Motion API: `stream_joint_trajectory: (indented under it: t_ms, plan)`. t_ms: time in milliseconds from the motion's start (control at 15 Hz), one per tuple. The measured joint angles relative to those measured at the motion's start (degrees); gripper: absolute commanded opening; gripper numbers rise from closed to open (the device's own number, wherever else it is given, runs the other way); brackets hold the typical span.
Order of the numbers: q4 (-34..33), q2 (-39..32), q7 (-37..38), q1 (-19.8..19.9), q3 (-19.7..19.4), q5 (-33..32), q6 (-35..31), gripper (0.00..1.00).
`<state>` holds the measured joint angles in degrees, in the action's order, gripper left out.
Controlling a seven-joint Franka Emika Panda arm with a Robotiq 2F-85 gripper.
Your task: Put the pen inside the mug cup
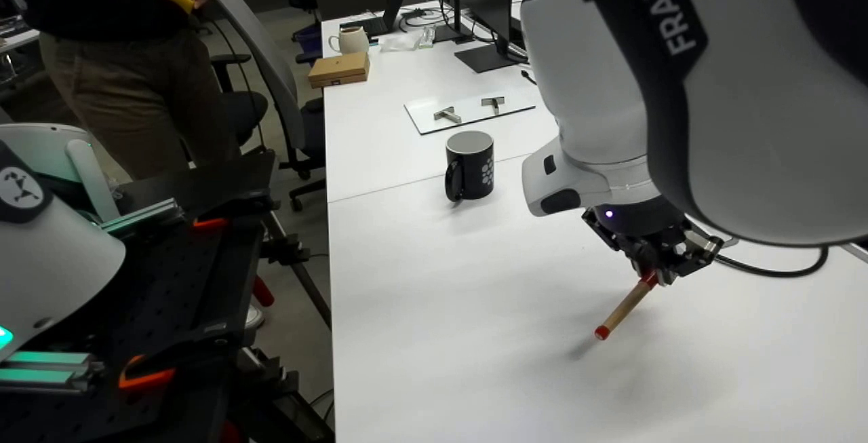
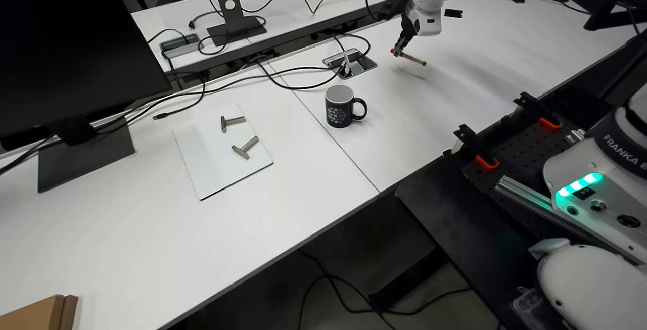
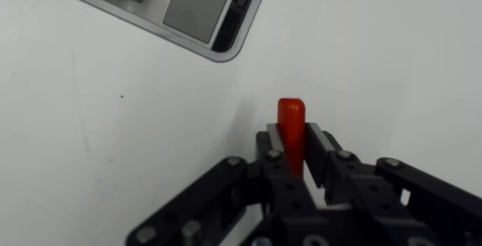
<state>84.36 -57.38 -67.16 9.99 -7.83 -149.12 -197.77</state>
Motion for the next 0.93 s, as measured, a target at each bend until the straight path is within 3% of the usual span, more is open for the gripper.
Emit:
stream_joint_trajectory:
  t_ms: [400,933]
  plan:
    - [2.1,3.8,1.2,0.7,3.9,0.2,3.8,0.06]
    - [14.5,8.8,5.2,9.2,21.8,0.3,21.5,0.06]
